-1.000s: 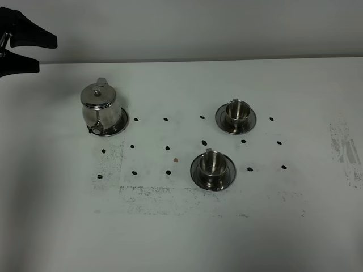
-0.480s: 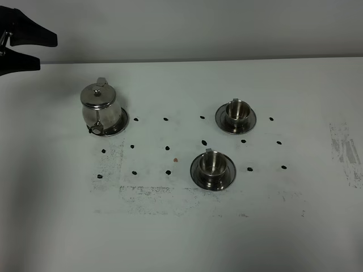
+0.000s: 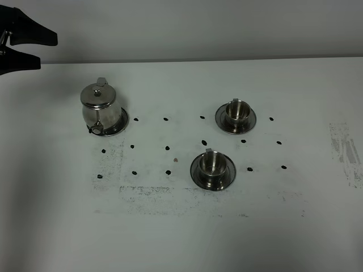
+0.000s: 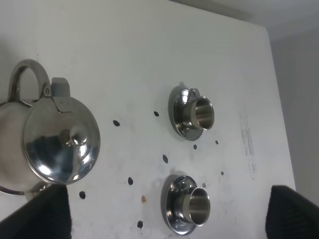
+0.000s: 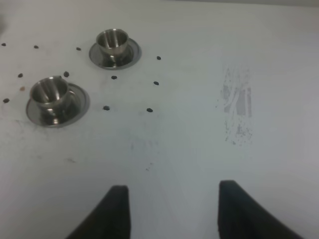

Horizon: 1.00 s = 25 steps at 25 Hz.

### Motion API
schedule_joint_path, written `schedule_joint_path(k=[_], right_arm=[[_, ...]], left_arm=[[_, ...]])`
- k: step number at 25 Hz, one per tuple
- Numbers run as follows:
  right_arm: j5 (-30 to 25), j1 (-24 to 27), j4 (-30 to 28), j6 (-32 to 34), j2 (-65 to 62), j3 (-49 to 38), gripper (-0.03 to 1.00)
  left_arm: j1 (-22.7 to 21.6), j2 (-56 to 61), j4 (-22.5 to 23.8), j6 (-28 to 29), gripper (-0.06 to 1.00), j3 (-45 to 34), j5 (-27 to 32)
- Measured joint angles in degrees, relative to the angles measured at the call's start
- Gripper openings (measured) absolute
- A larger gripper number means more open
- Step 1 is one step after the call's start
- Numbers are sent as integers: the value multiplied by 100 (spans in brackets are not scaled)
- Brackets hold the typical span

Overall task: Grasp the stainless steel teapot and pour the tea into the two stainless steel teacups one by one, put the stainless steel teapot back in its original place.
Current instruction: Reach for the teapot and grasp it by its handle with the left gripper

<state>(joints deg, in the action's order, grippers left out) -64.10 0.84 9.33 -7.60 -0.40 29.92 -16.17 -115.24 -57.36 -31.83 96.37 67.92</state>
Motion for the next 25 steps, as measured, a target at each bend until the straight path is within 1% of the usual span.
schedule_joint_path(k=[5,7,9,11,12,14,16,19,21,22,23,25], right_arm=[[0,0,0,0,0,0,39],[0,0,0,0,0,0,39],[0,0,5,0,0,0,39],[0,0,5,0,0,0,39],[0,0,5,0,0,0,39],[0,0,5,0,0,0,39],[0,0,5,0,0,0,39],[0,0,5,0,0,0,39],[0,0,5,0,0,0,39],[0,0,5,0,0,0,39],[0,0,5,0,0,0,39],[0,0,5,0,0,0,39]], left_arm=[[32,52,6,0,76,0,0],[139,173,48,-21,76,0,0],[367,319,188,-32,76,64,-9],[736,482,480,-32,76,213,-88],[998,563,660,-5,76,292,-147],[1617,689,1230,137,76,491,-318],[2243,737,1928,342,74,660,-565],[3198,736,3315,663,72,768,-1164],[3771,683,4355,949,72,774,-1482],[3966,645,4783,1132,72,779,-1653],[4151,584,5050,1312,72,779,-1819],[4351,401,5488,1601,72,784,-2144]])
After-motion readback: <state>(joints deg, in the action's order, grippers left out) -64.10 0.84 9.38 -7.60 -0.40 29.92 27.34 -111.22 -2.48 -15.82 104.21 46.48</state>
